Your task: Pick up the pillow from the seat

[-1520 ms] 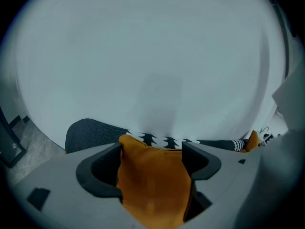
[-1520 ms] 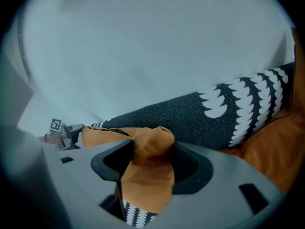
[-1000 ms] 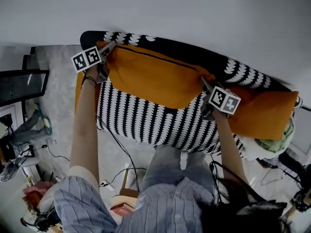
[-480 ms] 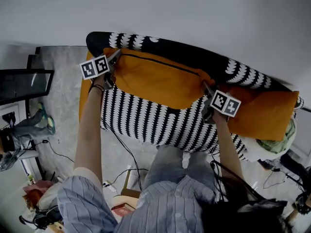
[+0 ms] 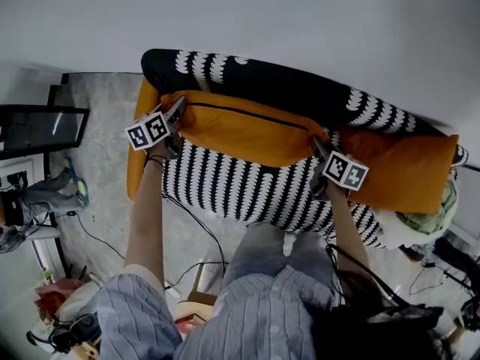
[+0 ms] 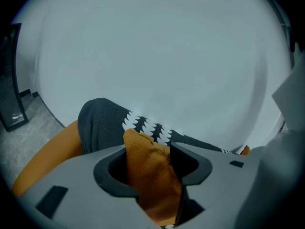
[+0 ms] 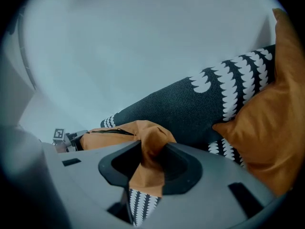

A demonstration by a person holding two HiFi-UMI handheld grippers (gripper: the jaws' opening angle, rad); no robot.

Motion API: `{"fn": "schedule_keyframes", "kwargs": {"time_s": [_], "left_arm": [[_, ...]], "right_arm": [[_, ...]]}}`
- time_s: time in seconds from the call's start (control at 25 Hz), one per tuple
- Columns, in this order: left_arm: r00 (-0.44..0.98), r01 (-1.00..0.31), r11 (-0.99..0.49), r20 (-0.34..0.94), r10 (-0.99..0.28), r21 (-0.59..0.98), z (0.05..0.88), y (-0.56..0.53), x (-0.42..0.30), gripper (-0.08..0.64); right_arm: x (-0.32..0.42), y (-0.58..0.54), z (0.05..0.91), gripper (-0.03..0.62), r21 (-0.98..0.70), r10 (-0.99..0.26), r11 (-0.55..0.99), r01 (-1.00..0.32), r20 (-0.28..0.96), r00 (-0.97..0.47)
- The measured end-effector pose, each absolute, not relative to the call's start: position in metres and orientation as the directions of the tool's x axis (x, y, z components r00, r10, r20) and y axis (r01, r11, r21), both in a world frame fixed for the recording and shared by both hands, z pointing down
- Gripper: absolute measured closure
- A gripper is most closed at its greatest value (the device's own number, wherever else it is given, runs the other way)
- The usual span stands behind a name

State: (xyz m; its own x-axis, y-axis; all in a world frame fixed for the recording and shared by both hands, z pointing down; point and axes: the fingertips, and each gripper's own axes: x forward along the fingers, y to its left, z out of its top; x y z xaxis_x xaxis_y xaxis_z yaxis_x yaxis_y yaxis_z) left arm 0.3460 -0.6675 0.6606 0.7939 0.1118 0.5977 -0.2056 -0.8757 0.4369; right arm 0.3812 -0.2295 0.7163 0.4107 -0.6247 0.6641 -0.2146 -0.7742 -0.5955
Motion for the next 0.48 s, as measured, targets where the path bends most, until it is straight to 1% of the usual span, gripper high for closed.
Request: {"fn": "schedule_keyframes", "kwargs": {"time_s": [0.32,0.48], "left_arm": [[0.82,-0.244,-0.857,0.568,0.067,0.453,0.644,-0.662,0.292,0.331],[0.815,-0.258,-0.843,0.575,0.072,0.472,0.64,-0.651,0.267,0.334]], "right_arm": [[0.346,-0.221,0.702,0.469,-0.612,-0.642,-0.76,-0.218,0.657,0.395],[0.334,-0.213,0.692,0.479,-0.593,-0.631,-0.771,-0.232,0.659,0.409]]}}
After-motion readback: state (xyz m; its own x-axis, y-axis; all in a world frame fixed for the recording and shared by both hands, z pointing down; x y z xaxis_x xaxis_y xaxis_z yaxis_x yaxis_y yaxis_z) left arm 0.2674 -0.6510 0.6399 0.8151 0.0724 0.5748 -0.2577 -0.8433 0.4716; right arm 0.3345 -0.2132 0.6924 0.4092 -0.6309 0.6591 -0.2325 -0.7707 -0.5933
